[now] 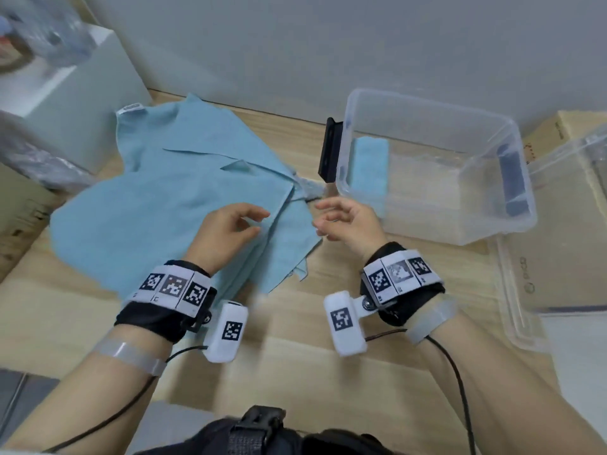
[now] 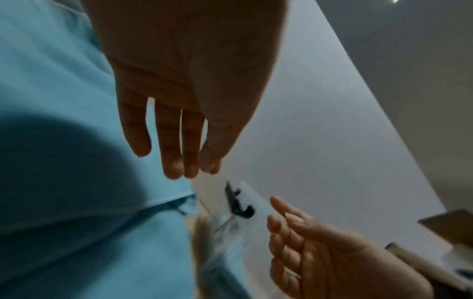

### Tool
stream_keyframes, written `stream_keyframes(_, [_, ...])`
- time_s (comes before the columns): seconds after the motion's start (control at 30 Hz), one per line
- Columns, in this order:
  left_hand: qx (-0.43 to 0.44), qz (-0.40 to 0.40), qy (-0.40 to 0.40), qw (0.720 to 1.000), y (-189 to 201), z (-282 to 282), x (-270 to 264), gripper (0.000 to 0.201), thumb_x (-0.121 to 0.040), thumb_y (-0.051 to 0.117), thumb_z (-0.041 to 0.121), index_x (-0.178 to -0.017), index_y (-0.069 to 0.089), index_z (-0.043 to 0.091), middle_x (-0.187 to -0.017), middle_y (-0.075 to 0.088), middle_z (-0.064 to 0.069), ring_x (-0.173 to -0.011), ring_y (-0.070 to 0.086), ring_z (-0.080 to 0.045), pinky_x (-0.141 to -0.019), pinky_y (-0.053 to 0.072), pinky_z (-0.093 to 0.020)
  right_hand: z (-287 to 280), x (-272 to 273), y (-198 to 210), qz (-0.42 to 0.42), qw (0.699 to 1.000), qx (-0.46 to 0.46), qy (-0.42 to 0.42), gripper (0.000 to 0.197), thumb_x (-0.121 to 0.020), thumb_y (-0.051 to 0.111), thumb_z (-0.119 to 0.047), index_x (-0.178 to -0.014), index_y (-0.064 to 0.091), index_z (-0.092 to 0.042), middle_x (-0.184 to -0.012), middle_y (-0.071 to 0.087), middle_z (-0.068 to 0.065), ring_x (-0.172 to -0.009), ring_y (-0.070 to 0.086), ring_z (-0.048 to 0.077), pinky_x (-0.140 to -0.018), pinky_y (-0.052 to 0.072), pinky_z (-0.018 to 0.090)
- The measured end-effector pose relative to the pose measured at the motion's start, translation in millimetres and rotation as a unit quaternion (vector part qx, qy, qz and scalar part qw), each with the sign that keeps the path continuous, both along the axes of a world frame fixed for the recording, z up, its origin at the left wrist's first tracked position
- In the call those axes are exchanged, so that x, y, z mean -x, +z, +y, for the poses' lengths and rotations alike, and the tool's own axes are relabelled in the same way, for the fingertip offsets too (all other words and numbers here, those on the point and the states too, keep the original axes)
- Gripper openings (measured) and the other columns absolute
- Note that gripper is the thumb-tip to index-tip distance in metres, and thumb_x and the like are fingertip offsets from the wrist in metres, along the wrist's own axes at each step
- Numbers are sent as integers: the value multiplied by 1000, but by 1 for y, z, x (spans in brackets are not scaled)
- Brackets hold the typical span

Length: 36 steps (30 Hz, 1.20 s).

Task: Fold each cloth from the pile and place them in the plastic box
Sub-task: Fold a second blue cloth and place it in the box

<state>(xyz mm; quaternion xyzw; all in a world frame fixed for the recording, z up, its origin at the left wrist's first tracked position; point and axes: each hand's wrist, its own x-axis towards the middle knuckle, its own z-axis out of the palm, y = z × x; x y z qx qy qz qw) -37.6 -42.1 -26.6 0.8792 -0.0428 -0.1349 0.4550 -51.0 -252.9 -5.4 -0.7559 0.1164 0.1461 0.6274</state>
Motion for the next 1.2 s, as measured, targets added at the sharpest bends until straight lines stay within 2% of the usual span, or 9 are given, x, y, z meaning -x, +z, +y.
stream_keyframes(0.27, [-148, 80, 29, 985, -51, 57, 28, 34, -61, 78, 21, -76, 51, 35, -80, 48, 12, -82, 51, -17, -77, 41, -29, 66, 3, -61, 105, 994, 23, -13, 43, -76, 67, 1, -117, 54, -7, -82, 55, 1, -78, 54, 13, -77, 46, 23])
stream_keyframes(0.37, [-174, 108, -49, 978, -61, 66, 29, 51, -52, 84, 22, -88, 48, 27, -96, 47, 3, -97, 49, -23, -86, 42, -34, 81, -4, -61, 87, 996, -19, -27, 48, -76, 64, 8, -121, 50, 2, -96, 57, 10, -68, 59, 7, -66, 49, 11])
stream_keyframes(0.53, [-239, 116, -113, 957, -58, 66, 27, 68, -48, 83, 19, -104, 46, 20, -103, 36, 5, -102, 39, -19, -91, 41, -36, 92, -17, -56, 61, 995, -34, -67, 13, -81, 64, -2, -91, 61, -9, -79, 62, 0, -55, 54, -7, -53, 42, 3])
stream_keyframes(0.7, [-215, 113, -136, 960, -53, 71, 22, 50, -60, 60, -6, -103, 52, 18, -101, 39, 5, -103, 47, -23, -84, 38, -25, 87, -22, -54, 84, 991, -26, -97, 17, -85, 62, -19, -70, 58, -14, -62, 48, -1, -50, 41, 5, -45, 36, 13])
stream_keyframes(0.77, [-208, 113, -137, 962, -49, 72, 18, 48, -64, 53, -9, -104, 57, 17, -99, 41, 4, -101, 49, -20, -78, 32, -19, 84, -20, -53, 69, 992, -24, -107, 16, -83, 66, -21, -73, 65, -8, -73, 55, 3, -62, 49, 11, -55, 41, 18])
stream_keyframes(0.87, [-202, 106, -115, 967, -44, 74, 17, 42, -71, 52, -3, -103, 63, 21, -100, 52, 1, -101, 52, -19, -84, 38, -22, 80, -18, -49, 26, 990, -11, -140, 17, -78, 71, -21, -66, 67, -10, -119, 47, 7, -113, 50, 17, -95, 38, 26])
stream_keyframes(1.0, [-177, 43, -16, 983, -30, 78, 24, 46, -68, 42, -6, -86, 58, 34, -77, 59, 8, -79, 57, -24, -80, 50, -39, 75, -15, -39, -21, 995, 4, -96, 23, -79, 69, -10, -58, 59, -9, -147, 30, -2, -133, 31, 5, -91, 27, 7])
stream_keyframes(1.07, [-172, -2, 24, 985, -17, 78, 25, 45, -68, 41, -6, -84, 55, 33, -70, 55, 11, -75, 54, -24, -76, 49, -39, 70, -14, -33, -46, 997, -7, -55, 22, -82, 64, -7, -61, 58, -9, -137, 39, -10, -125, 37, 1, -92, 27, 2])
stream_keyframes(1.2, [-91, -61, 77, 991, 25, 69, 25, 33, -71, 37, 4, -83, 56, 28, -72, 54, 4, -65, 51, -13, -57, 47, -27, 59, -13, -18, -74, 995, -14, -62, 20, -85, 56, 0, -102, 66, -4, -93, 61, -2, -81, 56, -6, -91, 43, 17])
